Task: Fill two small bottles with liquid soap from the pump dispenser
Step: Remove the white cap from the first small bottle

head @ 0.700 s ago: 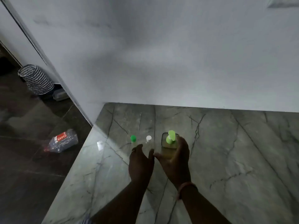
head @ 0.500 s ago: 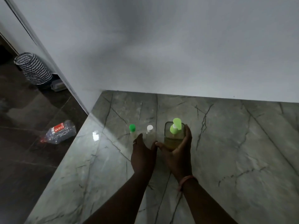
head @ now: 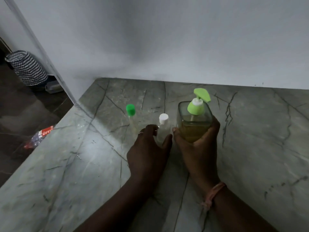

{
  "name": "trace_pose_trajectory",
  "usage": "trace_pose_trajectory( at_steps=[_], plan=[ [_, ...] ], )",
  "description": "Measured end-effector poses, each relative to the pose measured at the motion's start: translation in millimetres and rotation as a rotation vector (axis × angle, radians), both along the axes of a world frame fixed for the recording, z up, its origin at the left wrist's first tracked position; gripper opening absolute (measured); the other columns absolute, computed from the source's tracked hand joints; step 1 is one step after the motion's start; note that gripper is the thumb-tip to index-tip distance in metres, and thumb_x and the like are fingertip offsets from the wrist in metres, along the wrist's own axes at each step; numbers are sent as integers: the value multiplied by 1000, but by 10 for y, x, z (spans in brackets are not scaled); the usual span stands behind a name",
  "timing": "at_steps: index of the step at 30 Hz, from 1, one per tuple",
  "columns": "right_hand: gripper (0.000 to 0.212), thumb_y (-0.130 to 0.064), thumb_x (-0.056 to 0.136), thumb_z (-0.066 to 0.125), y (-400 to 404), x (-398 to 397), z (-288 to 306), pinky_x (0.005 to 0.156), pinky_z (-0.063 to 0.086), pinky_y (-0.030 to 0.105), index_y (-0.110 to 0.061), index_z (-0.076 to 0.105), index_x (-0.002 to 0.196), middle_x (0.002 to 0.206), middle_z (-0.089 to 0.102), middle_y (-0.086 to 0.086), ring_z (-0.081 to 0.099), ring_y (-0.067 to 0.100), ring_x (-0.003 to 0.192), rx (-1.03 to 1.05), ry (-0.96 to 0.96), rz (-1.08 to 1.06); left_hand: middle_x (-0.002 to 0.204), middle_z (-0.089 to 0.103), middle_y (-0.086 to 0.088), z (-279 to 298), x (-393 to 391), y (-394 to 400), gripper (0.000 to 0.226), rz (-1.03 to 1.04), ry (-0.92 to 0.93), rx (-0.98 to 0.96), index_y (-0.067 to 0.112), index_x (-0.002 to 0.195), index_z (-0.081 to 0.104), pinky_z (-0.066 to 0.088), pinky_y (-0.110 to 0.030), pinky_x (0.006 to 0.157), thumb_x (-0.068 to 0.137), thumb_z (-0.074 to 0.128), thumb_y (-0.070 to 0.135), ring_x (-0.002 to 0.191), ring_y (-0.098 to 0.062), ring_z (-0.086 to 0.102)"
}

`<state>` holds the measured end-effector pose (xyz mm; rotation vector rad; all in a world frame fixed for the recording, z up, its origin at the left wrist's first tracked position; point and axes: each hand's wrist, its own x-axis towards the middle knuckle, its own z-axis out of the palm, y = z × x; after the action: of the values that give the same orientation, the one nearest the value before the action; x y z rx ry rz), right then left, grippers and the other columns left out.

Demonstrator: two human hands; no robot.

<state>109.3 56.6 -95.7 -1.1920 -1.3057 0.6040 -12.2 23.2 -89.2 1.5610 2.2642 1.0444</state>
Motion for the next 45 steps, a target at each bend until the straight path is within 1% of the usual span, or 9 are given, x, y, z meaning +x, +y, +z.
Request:
trace_pose_trajectory(
  at_steps=[7,12,22,28,32,37,40,42,45],
  plan=[
    [89,-35,69,88,-107,24,-92,77,42,-1,-29,32,138,132,47,-13,49,1,113,73,-40,25,100,67,13,-89,-77,-180,45,-91,10,82,35,114,56,57,-35,73,82,61,67,85,-7,65],
    [86,-38,64,90,-288,52,75,80,53,22,-26,38,131,123,55,-4,59,12,106,44,-38,95,91,67,11,21,-133,-408,41,-74,-67,81,31,105,60,56,-37,78,78,65,61,85,-12,66],
    [86,-43,56,94,-1144,294,410,82,54,31,-23,46,124,111,60,-10,62,7,98,-15,-63,207,83,67,6,165,-240,-1326,35,-86,-152,54,27,92,60,57,-38,70,74,69,56,73,-15,67],
    [89,-43,51,96,-1542,331,243,76,47,18,-30,42,120,113,56,-11,59,7,100,23,-150,173,89,66,13,79,-293,-1760,32,-159,-140,99,29,96,59,48,-23,62,80,74,52,77,0,62],
    [104,-53,44,94,-1590,256,206,85,51,28,-27,40,129,122,52,-4,56,14,108,40,-184,125,90,69,16,22,-282,-1871,39,-198,-103,134,38,104,56,52,-27,64,78,69,64,73,0,65],
    [105,-62,53,87,-1658,199,139,94,47,34,-33,32,138,130,41,1,48,19,115,-32,-195,77,95,68,16,-3,-311,-1863,44,-247,-107,211,41,115,52,58,-33,70,80,67,62,73,-6,67],
    [99,-88,56,62,-1712,236,206,97,46,40,-34,36,136,129,40,3,46,23,120,-91,-209,80,94,67,16,-44,-336,-1847,35,-260,-171,270,37,104,56,57,-34,67,80,71,56,69,-6,64],
    [99,-100,54,41,-1736,301,318,95,46,40,-34,45,128,122,43,-1,48,21,117,-31,-204,90,91,66,15,-54,-343,-1838,28,-269,-203,309,34,94,57,57,-35,66,79,74,50,70,-6,63],
    [79,-89,71,43,-1777,323,493,96,45,37,-34,48,127,119,45,-8,48,12,114,188,-197,113,89,67,12,-61,-360,-1830,23,-306,-228,329,30,95,56,57,-30,70,82,73,40,81,-2,65]
  ],
)
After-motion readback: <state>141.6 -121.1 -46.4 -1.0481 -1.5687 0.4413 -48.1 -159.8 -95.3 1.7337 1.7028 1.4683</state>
